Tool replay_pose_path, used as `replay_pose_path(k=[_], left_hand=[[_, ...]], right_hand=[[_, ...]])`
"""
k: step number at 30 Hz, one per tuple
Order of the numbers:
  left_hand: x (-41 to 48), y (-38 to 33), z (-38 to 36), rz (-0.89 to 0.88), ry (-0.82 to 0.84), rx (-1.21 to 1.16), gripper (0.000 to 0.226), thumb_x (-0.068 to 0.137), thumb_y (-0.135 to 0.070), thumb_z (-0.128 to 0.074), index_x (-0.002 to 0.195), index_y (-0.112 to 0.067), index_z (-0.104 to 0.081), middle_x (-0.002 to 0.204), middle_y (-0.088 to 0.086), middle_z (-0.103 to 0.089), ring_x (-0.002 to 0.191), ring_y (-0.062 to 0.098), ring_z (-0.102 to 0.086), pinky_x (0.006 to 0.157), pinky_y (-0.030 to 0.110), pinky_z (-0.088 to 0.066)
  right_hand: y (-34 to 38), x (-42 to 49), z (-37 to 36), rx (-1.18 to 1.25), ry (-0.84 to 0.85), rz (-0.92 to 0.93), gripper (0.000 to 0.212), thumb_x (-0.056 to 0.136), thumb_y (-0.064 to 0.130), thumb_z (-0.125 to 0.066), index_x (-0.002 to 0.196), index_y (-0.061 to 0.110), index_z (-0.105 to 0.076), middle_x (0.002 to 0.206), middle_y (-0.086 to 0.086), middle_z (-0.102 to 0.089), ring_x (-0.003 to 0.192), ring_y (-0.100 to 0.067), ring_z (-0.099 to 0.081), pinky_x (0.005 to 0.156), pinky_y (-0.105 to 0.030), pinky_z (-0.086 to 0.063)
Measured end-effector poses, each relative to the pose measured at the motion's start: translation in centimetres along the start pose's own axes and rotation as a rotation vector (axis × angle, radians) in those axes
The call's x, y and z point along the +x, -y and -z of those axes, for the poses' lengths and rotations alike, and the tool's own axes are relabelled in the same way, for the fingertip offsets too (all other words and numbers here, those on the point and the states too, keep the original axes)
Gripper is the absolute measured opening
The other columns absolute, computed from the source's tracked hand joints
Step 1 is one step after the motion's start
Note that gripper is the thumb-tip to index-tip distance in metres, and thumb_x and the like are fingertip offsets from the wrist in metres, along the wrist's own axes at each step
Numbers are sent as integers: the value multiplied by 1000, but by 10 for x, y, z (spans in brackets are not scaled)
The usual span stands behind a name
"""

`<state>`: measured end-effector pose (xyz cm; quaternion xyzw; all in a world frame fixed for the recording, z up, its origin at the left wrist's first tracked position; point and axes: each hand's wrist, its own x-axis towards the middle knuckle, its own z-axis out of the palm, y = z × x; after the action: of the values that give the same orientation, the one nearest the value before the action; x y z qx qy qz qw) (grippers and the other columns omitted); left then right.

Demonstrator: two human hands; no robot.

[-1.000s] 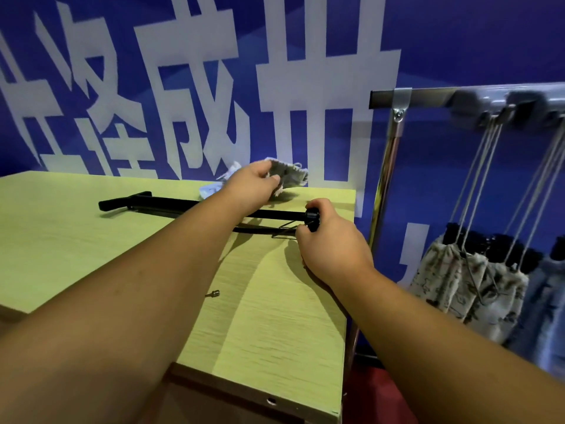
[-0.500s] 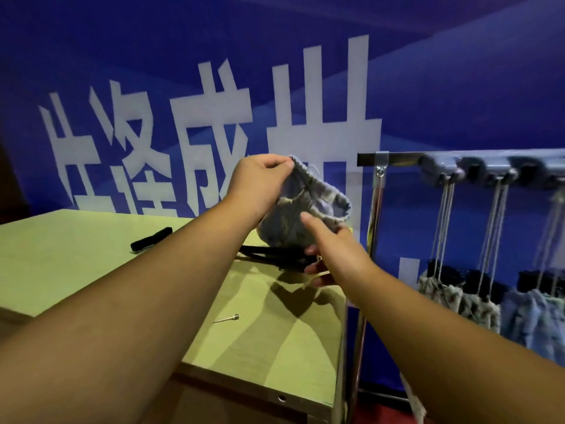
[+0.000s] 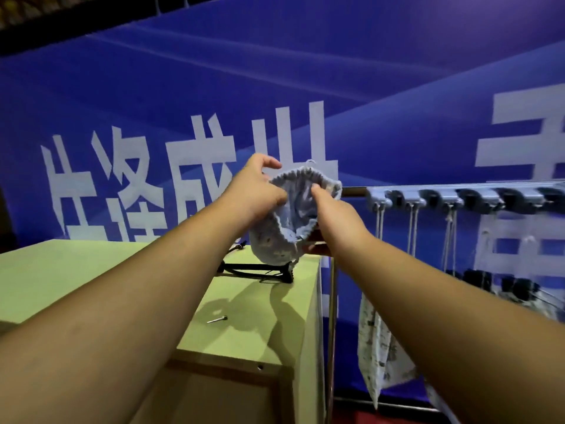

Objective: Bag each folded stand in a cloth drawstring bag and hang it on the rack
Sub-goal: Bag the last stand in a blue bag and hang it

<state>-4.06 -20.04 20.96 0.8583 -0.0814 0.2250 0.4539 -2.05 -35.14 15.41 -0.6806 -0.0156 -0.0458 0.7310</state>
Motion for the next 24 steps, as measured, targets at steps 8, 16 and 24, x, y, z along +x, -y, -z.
replay_pose_path(k=[8, 16, 24], left_hand=[[-40, -49, -7, -247, 36, 293, 34, 84, -26, -78, 115, -30, -66, 100, -6, -73, 91, 13, -71, 82, 39, -62], [-56, -62, -22, -29, -14, 187, 15, 87, -31, -72, 97, -20, -73, 90, 5, -78, 88, 28, -75, 83, 46, -63], [-74, -47, -49, 47, 64, 132, 4, 85, -16, -69, 88, -16, -71, 87, 15, -76, 84, 33, -76, 73, 48, -67]], right_hand=[[32, -47, 30, -109, -41, 137, 57, 90, 70, -69, 112, 18, -74, 97, -7, -81, 89, -28, -79, 79, -50, -68], [33, -70, 66, -113, 45, 202, 30, 92, 29, -84, 108, 6, -77, 99, -17, -81, 95, -37, -80, 89, -61, -64], [20, -82, 97, -464, 22, 137, 24, 84, -11, -59, 99, 8, -53, 86, -20, -48, 70, -29, -45, 63, -43, -41]])
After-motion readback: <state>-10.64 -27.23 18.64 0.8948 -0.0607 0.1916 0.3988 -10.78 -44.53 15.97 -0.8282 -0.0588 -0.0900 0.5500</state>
